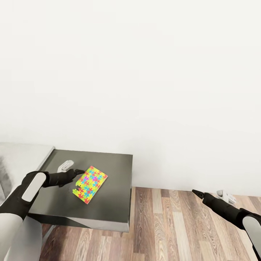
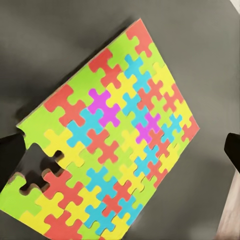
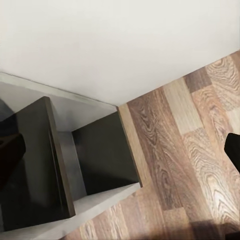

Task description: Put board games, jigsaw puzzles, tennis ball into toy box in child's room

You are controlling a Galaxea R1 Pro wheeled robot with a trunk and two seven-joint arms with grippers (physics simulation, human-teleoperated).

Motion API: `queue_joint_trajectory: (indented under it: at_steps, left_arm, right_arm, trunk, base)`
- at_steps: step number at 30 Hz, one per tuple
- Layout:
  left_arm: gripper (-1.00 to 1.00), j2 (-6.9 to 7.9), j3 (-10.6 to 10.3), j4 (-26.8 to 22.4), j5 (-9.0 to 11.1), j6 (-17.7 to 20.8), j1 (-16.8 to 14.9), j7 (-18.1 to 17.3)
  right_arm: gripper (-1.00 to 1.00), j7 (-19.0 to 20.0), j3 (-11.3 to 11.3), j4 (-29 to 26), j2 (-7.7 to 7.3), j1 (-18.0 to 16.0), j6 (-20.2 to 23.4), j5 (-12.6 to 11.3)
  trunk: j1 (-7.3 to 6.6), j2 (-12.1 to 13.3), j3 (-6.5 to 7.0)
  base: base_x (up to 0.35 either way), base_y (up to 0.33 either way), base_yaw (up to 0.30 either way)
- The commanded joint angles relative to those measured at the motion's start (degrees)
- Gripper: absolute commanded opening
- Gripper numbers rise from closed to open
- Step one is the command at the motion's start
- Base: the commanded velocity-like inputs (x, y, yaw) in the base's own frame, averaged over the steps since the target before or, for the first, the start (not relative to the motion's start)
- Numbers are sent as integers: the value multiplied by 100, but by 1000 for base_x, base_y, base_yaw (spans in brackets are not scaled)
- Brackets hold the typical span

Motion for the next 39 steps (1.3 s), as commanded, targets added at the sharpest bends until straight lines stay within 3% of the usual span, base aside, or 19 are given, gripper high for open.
queue_joint_trajectory:
  at_steps: [1, 23, 39]
  left_arm:
    - [100, 5, -9, 0, -44, 11, -5, -44]
    - [100, -10, -17, 0, -37, 5, -5, -36]
    - [100, -13, -17, 0, -40, 2, -5, -35]
  right_arm:
    - [100, -28, -5, -7, 0, -3, 28, -40]
    - [100, -27, -5, -9, -1, -7, 35, -40]
    - [100, -28, 3, -9, 0, -6, 37, -43]
  trunk:
    - [3, -10, -10]
    - [3, -10, -16]
    - [3, -10, -151]
  base:
    - [20, 25, 0]
    - [95, 70, 0]
    - [6, 2, 0]
